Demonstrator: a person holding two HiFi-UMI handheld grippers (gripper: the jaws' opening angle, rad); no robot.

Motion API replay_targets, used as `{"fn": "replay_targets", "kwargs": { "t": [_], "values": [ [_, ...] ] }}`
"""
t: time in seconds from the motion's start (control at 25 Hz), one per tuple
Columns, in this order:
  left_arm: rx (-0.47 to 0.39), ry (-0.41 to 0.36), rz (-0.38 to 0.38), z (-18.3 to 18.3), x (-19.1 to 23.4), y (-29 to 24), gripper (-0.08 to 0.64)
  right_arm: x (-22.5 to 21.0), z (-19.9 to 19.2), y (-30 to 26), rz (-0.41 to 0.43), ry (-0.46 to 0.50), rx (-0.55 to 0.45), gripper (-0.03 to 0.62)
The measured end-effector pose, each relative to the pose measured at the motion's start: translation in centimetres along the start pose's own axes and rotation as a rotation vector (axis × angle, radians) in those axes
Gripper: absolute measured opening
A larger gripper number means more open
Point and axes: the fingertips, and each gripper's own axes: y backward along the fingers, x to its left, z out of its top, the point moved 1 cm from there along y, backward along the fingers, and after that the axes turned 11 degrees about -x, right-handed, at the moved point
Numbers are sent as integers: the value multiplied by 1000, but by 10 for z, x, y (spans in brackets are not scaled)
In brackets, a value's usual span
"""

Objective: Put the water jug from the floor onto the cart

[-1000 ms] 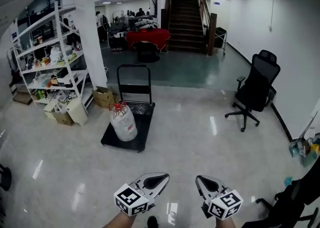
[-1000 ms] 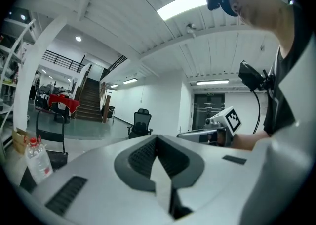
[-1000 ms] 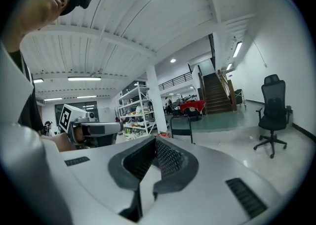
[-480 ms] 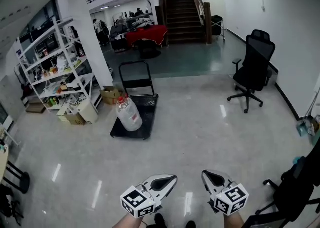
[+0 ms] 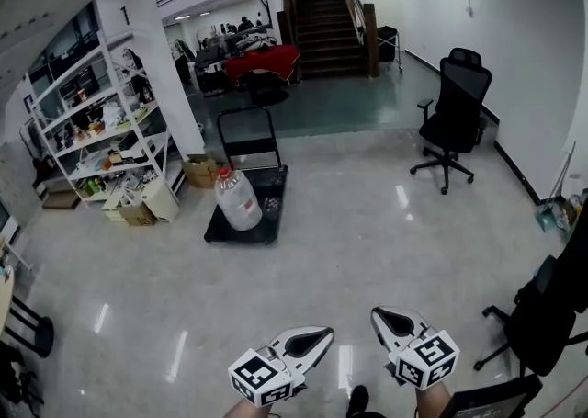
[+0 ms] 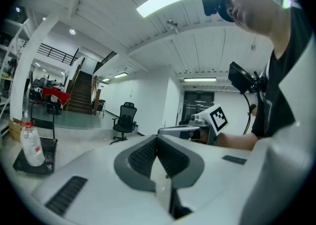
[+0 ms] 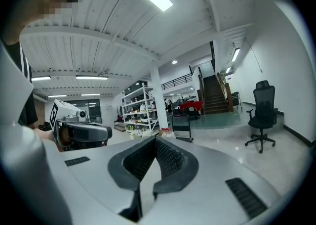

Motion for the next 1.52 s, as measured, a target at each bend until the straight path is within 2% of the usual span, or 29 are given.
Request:
{"fn": "replay_targets", "kwargs": {
  "t": [0.32,0.48,0.76,0.96,1.12,1.32,1.52],
  "values": [
    [-24,53,57,-21,-22,148,2,125,-34,44,-54,-20,36,3],
    [-40,80,96,-23,-31,190,2,170,-31,74,-60,10,47,3],
    [-66,47,69,-11,-91,199,2,183,-27,142,-97,14,25,3],
    [-53,26,105,-11,-153,200,2,193,-22,211,-87,23,-14,3],
    [-54,10,144,-17,-210,188,2,190,-24,276,-36,53,-18,3],
    [-30,21,120,-26,-279,172,2,175,-29,346,-64,10,-24,3],
    [-4,20,122,-21,-322,183,2,185,-23,384,-74,-2,-41,3]
  ]
}}
